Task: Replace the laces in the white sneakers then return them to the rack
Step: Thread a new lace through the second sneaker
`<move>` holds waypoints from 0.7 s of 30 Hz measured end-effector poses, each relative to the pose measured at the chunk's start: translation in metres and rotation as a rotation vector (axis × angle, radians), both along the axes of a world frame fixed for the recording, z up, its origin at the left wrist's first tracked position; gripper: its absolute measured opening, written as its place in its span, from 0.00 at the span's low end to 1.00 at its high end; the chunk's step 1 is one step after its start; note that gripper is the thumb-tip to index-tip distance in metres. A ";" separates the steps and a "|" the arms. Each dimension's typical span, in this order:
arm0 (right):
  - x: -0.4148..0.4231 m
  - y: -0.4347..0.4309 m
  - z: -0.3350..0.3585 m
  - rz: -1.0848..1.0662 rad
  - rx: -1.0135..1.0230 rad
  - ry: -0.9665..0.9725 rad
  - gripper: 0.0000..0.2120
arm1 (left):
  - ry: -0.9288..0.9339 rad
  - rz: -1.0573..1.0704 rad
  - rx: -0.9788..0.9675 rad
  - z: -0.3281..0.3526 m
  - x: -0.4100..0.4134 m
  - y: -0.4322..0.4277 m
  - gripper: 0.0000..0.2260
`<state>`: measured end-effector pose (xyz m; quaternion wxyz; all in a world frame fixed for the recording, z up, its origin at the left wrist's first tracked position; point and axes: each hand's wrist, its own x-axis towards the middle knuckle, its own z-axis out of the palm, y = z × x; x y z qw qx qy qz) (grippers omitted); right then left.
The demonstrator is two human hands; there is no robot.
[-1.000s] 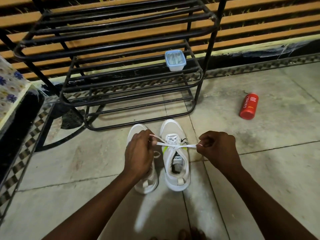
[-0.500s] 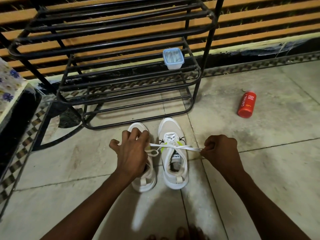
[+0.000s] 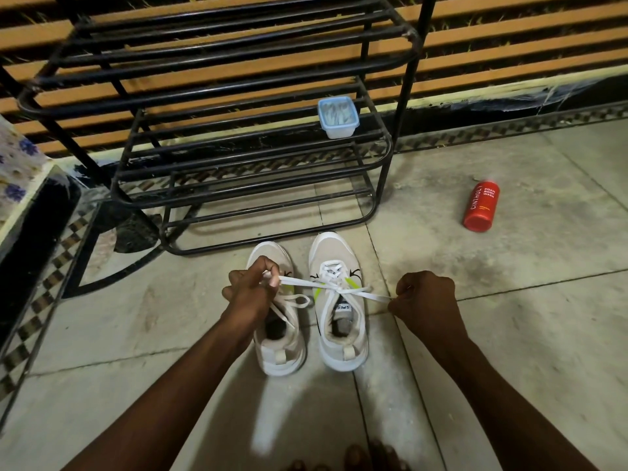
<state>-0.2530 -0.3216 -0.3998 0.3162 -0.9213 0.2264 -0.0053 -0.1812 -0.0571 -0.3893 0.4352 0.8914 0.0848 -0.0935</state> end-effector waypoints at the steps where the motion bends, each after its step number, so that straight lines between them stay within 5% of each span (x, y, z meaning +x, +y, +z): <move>1: 0.000 0.001 -0.001 0.000 -0.001 0.002 0.06 | -0.004 0.018 -0.010 0.000 -0.001 -0.001 0.15; 21: 0.001 0.000 -0.014 -0.024 0.005 0.011 0.07 | 0.054 0.212 -0.087 -0.012 -0.003 -0.005 0.13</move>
